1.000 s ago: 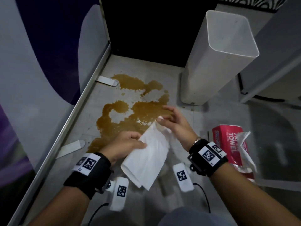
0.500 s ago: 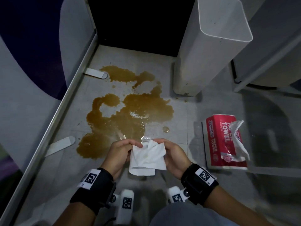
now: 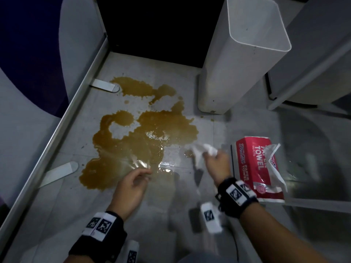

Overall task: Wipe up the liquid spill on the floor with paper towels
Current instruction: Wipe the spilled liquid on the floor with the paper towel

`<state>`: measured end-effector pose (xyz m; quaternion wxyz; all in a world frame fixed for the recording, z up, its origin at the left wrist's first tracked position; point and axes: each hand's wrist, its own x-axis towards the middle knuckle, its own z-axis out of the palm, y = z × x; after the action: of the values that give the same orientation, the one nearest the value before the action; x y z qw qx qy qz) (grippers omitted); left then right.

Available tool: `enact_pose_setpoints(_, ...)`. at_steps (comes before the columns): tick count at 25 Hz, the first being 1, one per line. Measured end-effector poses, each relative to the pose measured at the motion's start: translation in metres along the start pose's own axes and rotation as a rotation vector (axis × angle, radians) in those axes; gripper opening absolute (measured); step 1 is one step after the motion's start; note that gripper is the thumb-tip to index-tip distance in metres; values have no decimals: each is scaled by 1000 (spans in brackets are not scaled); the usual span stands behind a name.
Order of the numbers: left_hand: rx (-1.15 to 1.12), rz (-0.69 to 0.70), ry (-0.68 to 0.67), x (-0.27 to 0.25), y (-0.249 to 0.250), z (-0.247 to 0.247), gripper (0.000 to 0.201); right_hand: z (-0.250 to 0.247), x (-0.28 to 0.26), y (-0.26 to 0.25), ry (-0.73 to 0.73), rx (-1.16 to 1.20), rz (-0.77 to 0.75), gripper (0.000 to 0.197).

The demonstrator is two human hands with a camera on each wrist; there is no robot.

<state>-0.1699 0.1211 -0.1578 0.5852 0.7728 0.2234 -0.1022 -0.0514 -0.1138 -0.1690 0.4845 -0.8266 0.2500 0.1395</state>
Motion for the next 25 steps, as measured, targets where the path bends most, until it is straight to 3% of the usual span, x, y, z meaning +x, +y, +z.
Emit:
enact_pose_setpoints(2, 67, -40, 75, 3, -24, -24, 29, -13, 44, -20, 217, -148, -240, 20)
enact_pose_setpoints(4, 144, -74, 172, 1, -47, -48, 30, -17, 91, -28, 267, -200, -309, 31)
enact_pose_setpoints(7, 390, -57, 348, -9, -82, -82, 29, 4, 139, -20, 174, -561, -260, 40)
enact_pose_setpoints(9, 497, -140, 388, -15, -106, -97, 49, 25, 148, -11, 86, -727, -223, 53)
enact_pose_setpoints(13, 598, -277, 347, -26, -131, -101, 65, 31, 152, -10, -4, -800, -310, 54)
enact_pose_setpoints(17, 660, -409, 236, -27, -133, -93, 99, 45, 145, -12, -195, -816, -553, 51)
enact_pose_setpoints(19, 638, -416, 212, -26, -130, -92, 103, 56, 138, -12, -254, -817, -644, 51)
enact_pose_setpoints(25, 648, -394, 194, -23, -138, -91, 107, 35, 100, 12, -362, -849, -727, 61)
